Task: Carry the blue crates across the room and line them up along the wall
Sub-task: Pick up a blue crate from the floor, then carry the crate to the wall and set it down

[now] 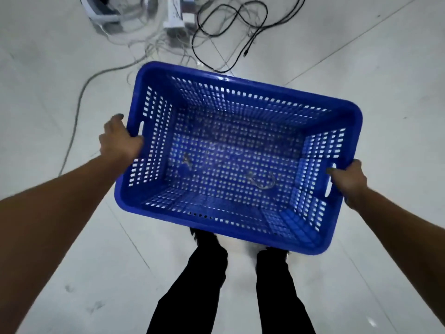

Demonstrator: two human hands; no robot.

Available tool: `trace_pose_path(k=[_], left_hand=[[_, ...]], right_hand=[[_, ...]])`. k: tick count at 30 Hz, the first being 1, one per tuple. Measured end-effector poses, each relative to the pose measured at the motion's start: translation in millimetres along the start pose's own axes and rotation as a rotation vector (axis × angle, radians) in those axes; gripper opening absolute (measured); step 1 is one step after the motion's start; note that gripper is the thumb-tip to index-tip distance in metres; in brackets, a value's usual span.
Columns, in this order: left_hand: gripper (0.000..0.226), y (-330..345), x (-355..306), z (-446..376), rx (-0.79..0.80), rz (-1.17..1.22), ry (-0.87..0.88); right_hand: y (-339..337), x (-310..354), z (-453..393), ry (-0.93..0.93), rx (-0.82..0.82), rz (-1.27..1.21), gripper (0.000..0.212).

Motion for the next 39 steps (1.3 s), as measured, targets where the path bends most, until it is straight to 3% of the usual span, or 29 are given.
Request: trace_pose_path(k=[4, 8, 10, 16, 19, 23, 28, 34, 39], left_hand=[[0.096, 25, 42, -38, 0.192, 0.208, -0.199], [0.049, 19, 39, -29, 0.355, 0.264, -0.248], [0.04, 6, 38, -22, 0.373, 0.296, -0.224], [0.014, -81, 58, 41, 0.099, 0.546, -0.203], [0.01, -133, 69, 78, 0.056, 0.667, -0.208], [0.013, -196, 80, 136, 0.062, 0.687, -0.214], [0.014, -266, 99, 218, -0.114, 0.818, -0.225], [0.024, -307, 142, 340, -0.272, 0.982, -0.281], [0.019, -330, 212, 451, -0.409, 1.097, -0.312]], right_hand=[[10, -17, -22, 0.011, -0.088, -0.141, 0.054], [1, -19, -22, -0.043, -0.03, -0.3, 0.054], [-14, 4, 14, -0.061, -0.038, -0.303, 0.046], [-74, 53, 102, -0.154, -0.145, -0.264, 0.058], [-106, 90, 144, -0.225, -0.125, -0.293, 0.053], [-137, 159, 190, -0.342, -0.027, -0.272, 0.049], [-180, 242, 257, -0.573, -0.015, -0.174, 0.052], [-201, 314, 334, -0.836, 0.035, -0.063, 0.045], [-190, 350, 413, -1.035, 0.036, 0.117, 0.045]])
Point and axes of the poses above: each hand's wrist, its own z-axis away from the middle knuckle, its own y-axis out of the palm, x = y × z, the point moved 10 cm from there along -z, towards the middle knuckle, and after that the axes turned 1 degree about z, right-handed, at the moved point
